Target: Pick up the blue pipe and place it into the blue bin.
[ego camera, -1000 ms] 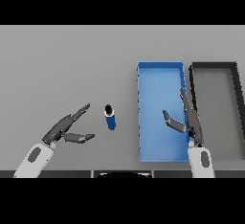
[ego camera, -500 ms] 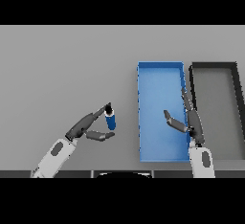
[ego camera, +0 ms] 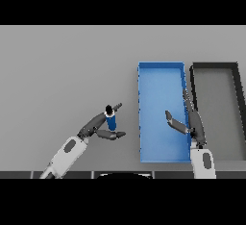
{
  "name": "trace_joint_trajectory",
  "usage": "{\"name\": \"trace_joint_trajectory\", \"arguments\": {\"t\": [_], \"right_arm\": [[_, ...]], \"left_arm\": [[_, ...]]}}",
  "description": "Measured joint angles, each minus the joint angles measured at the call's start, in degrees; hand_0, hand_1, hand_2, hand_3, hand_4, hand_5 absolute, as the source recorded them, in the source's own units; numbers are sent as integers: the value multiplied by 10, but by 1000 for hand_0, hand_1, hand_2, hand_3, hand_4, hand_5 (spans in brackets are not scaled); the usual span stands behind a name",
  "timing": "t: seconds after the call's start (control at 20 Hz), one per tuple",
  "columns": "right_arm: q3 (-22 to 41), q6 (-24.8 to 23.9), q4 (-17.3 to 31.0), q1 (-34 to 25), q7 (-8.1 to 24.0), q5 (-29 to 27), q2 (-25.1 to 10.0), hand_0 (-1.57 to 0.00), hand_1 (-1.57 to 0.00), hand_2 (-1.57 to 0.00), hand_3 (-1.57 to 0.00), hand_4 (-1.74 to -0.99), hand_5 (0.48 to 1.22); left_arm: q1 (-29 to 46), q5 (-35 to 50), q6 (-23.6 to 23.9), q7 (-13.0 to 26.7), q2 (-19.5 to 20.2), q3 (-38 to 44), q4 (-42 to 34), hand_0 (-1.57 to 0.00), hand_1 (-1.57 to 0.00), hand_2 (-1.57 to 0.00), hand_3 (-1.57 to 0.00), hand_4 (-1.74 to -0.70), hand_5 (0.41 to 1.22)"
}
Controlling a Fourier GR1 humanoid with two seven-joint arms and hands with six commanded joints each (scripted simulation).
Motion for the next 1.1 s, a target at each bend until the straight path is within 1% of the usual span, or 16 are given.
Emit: {"name": "trace_joint_trajectory", "arguments": {"t": [0.05,0.1,0.15,0.2,0.25,0.3,0.35,0.45,0.5,0.6,0.7,0.75,0.85,0.95,1.0,1.1], "right_arm": [[-3,4,-6,7,-8,-8,-1,1,1,1,1,-1210,653],[-5,4,-3,8,-4,-10,-2,1,1,1,1,-1213,655],[-5,4,1,6,-5,-9,-1,1,1,1,1,-1217,655],[-6,7,3,5,-8,-13,-1,1,1,1,1,-1220,656],[-3,8,1,12,-19,-12,1,1,1,1,1,-1220,656],[-3,9,-7,15,-17,-12,0,1,1,1,1,-1219,657],[-3,8,-7,15,-15,-11,-2,1,1,1,1,-1224,658],[-5,8,-2,12,-12,-14,0,1,1,1,1,-1233,660],[-7,8,10,1,-1,-17,3,1,1,1,1,-1228,656],[-8,11,8,-1,-7,-21,1,1,1,1,1,-1222,646],[-4,13,11,0,-9,-22,6,1,1,1,1,-1220,635],[-6,12,13,-6,-1,-20,4,1,1,1,1,-1217,631],[-6,12,12,-7,-2,-22,5,1,1,1,1,-1225,630],[-7,10,16,-13,3,-23,8,1,1,1,1,-1226,636],[-6,10,12,-5,-5,-20,6,1,1,1,1,-1220,638],[-3,6,12,-10,0,-10,4,1,1,1,1,-1204,640]], "left_arm": [[-1,0,-1,-9,-5,0,10,1,0,-54,-40,-1140,502],[-11,11,0,-6,-17,8,17,1,-41,-151,-121,-1186,550],[-13,22,-2,-12,-26,15,25,-10,-156,-308,-276,-1243,613],[-7,32,-6,-26,-32,17,22,-125,-319,-485,-535,-1281,735],[-1,40,-6,-33,-39,21,26,-359,-547,-689,-742,-1369,832],[-4,49,-3,-31,-44,25,21,-602,-752,-865,-908,-1439,910],[-1,47,1,-32,-50,22,21,-796,-915,-1006,-1030,-1497,972],[4,47,-9,-32,-50,18,13,-1075,-1151,-1210,-1194,-1580,1062],[5,44,-4,-26,-52,12,5,-1174,-1235,-1282,-1270,-1553,1094],[8,31,10,-31,-54,5,4,-1317,-1356,-1386,-1378,-1513,1139],[15,20,17,-48,-56,5,-9,-1408,-1434,-1453,-1448,-1492,1169],[11,14,20,-48,-64,4,-8,-1441,-1461,-1476,-1472,-1484,1179],[6,14,21,-62,-61,13,-23,-1488,-1501,-1510,-1508,-1474,1194],[1,16,22,-68,-75,14,-39,-1518,-1526,-1532,-1531,-1469,1204],[-4,20,19,-69,-74,17,-57,-1528,-1535,-1540,-1539,-1468,1207],[-20,27,15,-43,-80,23,-80,-1544,-1548,-1551,-1550,-1466,1212]]}}
